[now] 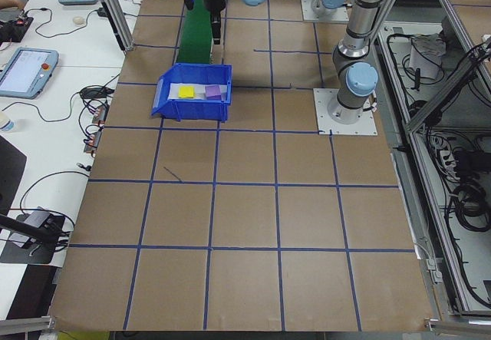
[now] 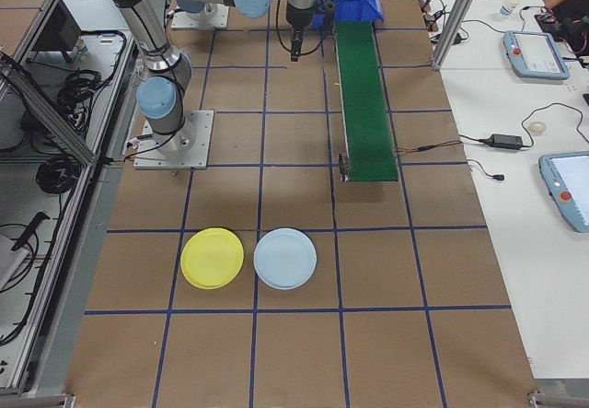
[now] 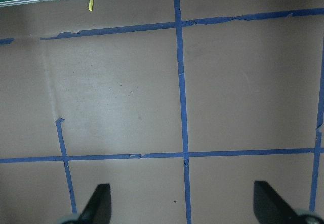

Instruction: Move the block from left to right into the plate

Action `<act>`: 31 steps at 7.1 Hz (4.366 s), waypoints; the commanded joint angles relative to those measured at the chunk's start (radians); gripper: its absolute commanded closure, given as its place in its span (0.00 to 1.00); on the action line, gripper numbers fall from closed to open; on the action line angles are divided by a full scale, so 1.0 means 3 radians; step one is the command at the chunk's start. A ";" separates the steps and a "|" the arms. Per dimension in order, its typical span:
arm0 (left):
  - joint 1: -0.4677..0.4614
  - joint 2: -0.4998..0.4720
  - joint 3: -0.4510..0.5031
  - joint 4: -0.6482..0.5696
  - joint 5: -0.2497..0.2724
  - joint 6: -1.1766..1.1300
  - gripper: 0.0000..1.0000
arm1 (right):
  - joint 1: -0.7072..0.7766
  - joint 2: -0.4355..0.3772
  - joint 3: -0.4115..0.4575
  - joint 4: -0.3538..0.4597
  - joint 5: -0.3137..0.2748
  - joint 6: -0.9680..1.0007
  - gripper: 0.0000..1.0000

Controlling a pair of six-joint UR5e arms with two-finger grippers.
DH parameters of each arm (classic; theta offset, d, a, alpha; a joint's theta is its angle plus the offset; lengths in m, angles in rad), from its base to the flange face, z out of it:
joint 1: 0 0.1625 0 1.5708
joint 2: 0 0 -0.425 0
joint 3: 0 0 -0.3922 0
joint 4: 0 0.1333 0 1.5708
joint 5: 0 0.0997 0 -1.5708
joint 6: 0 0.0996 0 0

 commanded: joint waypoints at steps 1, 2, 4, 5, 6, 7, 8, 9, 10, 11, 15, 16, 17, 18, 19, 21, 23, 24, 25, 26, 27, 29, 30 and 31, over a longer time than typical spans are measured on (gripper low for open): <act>0.0238 -0.0405 -0.0154 0.0250 -0.0013 0.0305 0.00 | 0.0000 0.0000 0.0004 0.0000 0.0003 0.0000 0.00; 0.0260 -0.0466 -0.0352 0.0403 0.0022 0.0292 0.00 | 0.0000 0.0000 0.0004 0.0000 0.0003 0.0000 0.00; 0.0281 -0.0569 -0.0757 0.0853 0.0008 0.0241 0.00 | 0.0000 0.0000 0.0004 0.0000 0.0003 0.0000 0.00; 0.0281 -0.0569 -0.0824 0.0905 0.0002 0.0276 0.00 | 0.0000 0.0000 0.0004 0.0000 0.0003 0.0000 0.00; 0.0281 -0.0595 -0.0840 0.0951 0.0007 0.0276 0.01 | 0.0000 0.0000 0.0004 0.0000 -0.0002 0.0000 0.00; 0.0281 -0.0721 -0.0845 0.1068 0.0007 0.0286 0.12 | 0.0000 0.0000 0.0004 0.0000 0.0003 0.0000 0.00; 0.0281 -0.0753 -0.0830 0.1180 -0.0003 0.0307 0.31 | 0.0000 0.0000 0.0004 0.0000 -0.0002 0.0000 0.00; 0.0276 -0.0743 -0.0774 0.1207 -0.0018 0.0271 0.66 | 0.0000 0.0000 -0.0001 0.0000 0.0003 0.0000 0.00; 0.0275 -0.0693 -0.0763 0.1197 -0.0079 0.0276 0.69 | 0.0000 0.0000 0.0004 0.0000 0.0003 0.0000 0.00; 0.0275 -0.0672 -0.0621 0.1197 -0.0039 0.0266 0.69 | 0.0000 0.0000 0.0004 0.0000 0.0003 0.0000 0.00; 0.0047 -0.0493 0.0212 0.0471 -0.0049 -0.0025 0.69 | -0.0005 0.0000 -0.0001 0.0000 0.0003 0.0000 0.00; -0.0147 -0.0498 0.0259 0.0521 -0.0079 -0.0061 0.69 | -0.0005 0.0000 0.0004 0.0000 0.0003 0.0000 0.00; -0.0286 -0.0579 0.0260 0.0760 -0.0171 -0.0102 0.69 | -0.0005 0.0000 -0.0001 0.0000 0.0003 0.0000 0.00; -0.0343 -0.0681 0.0260 0.0939 -0.0192 -0.0214 0.69 | -0.0005 0.0000 0.0004 0.0000 0.0003 0.0000 0.00; -0.0505 -0.0778 0.0260 0.1073 -0.0253 -0.0235 0.69 | -0.0005 0.0000 0.0004 0.0000 0.0003 0.0000 0.00; -0.0768 -0.0967 0.0224 0.1135 -0.0212 -0.0337 0.68 | -0.0005 0.0030 0.0024 -0.0020 0.0084 -0.0025 0.00; -0.0783 -0.1024 0.0051 0.1237 -0.0192 -0.0353 0.44 | -0.0015 0.0355 -0.0031 -0.0499 0.0391 0.0005 0.00; -0.0783 -0.1014 -0.0112 0.1536 -0.0197 -0.0358 0.20 | -0.0005 0.0596 -0.0123 -0.0699 0.0670 0.0010 0.00; -0.0788 -0.0994 -0.0109 0.1590 -0.0197 -0.0348 0.10 | 0.0005 0.0907 -0.0270 -0.1019 0.0749 0.0010 0.00; -0.0788 -0.0958 -0.0098 0.1586 -0.0192 -0.0348 0.00 | 0.0010 0.1244 -0.0474 -0.1134 0.1044 0.0031 0.00; -0.0788 -0.0776 -0.0093 0.1540 -0.0156 -0.0317 0.00 | 0.0030 0.1475 -0.0694 -0.1181 0.1143 0.0046 0.00; -0.0606 -0.0743 0.0130 0.1224 0.0109 -0.0307 0.00 | 0.0168 0.1737 -0.0737 -0.1470 0.1159 0.0107 0.00; -0.0396 -0.0794 0.0147 0.1223 0.0110 -0.0302 0.00 | 0.0194 0.1839 -0.0737 -0.1609 0.1286 0.0194 0.00; -0.0212 -0.0855 0.0142 0.1222 0.0115 -0.0099 0.00 | 0.0194 0.1856 -0.0752 -0.1626 0.1297 0.0199 0.00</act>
